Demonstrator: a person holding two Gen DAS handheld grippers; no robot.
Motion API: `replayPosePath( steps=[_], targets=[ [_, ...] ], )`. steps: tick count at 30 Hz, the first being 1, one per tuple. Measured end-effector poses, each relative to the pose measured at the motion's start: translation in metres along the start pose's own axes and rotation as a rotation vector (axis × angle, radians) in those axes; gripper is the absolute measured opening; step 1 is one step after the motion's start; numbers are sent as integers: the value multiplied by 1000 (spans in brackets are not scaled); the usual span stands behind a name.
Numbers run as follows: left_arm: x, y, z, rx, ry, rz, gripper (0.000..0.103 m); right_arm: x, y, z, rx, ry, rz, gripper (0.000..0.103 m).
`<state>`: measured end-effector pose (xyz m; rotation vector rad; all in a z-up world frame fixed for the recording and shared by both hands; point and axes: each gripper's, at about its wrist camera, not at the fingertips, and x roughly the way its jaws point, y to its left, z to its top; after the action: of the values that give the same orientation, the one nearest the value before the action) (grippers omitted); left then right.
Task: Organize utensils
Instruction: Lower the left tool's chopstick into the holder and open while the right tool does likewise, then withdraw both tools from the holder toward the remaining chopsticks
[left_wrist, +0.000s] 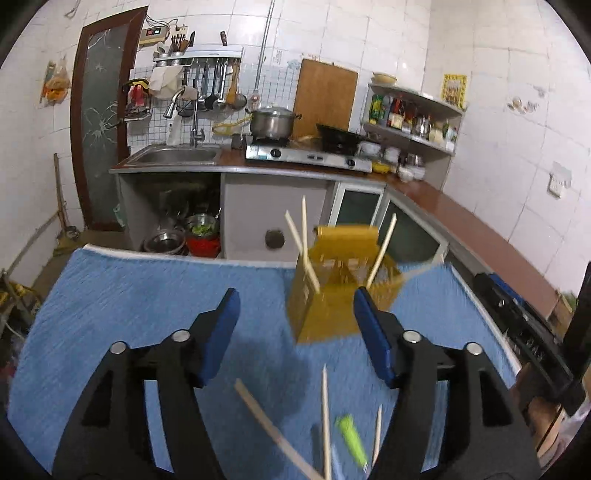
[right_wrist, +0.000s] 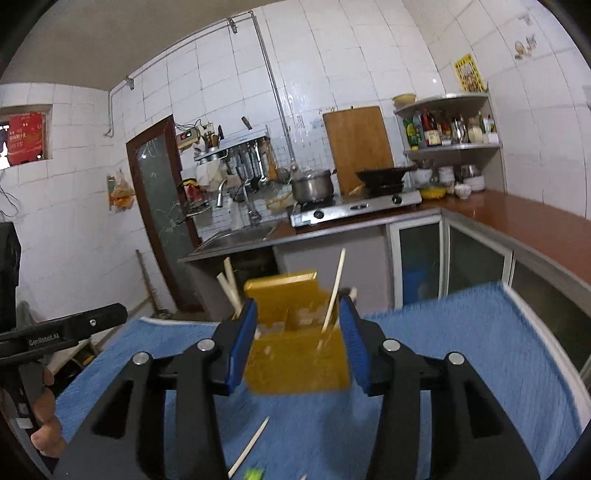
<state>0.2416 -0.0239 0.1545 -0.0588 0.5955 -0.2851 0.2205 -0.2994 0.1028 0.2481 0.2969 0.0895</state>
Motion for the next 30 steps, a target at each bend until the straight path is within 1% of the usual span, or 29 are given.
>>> replayPosePath(
  steps=[3, 5, 8, 13, 16, 19, 21, 23, 25, 27, 29, 30],
  targets=[
    [-17, 3, -27, 15, 37, 20, 66, -15, -1, -20, 12, 32, -8, 47],
    [-24, 5, -43, 19, 49, 34, 66, -21, -3, -36, 35, 71, -10, 47],
    [-29, 15, -69, -16, 84, 34, 68, -27, -2, -58, 32, 106, -23, 47],
    [-9, 25, -101, -54, 140, 73, 69, -18, 0, -96, 36, 188, -40, 47],
    [7, 29, -118, -69, 178, 77, 68, -5, 2, -122, 38, 258, -52, 47],
    [26, 30, -129, -75, 211, 86, 68, 5, 3, -137, 33, 304, -77, 47],
    [39, 33, -133, -84, 227, 97, 68, 13, 1, -140, 39, 326, -96, 46],
    [53, 36, -133, -94, 240, 109, 63, 20, 0, -145, 44, 353, -108, 45],
    [69, 38, -133, -110, 268, 120, 55, 26, 0, -147, 38, 373, -121, 45],
    [81, 39, -134, -125, 286, 127, 53, 33, 1, -151, 36, 396, -125, 44],
    [90, 36, -134, -115, 292, 142, 53, 41, 2, -154, 38, 420, -141, 44],
    [93, 36, -134, -112, 295, 146, 53, 45, 2, -156, 45, 432, -145, 42]
  ],
)
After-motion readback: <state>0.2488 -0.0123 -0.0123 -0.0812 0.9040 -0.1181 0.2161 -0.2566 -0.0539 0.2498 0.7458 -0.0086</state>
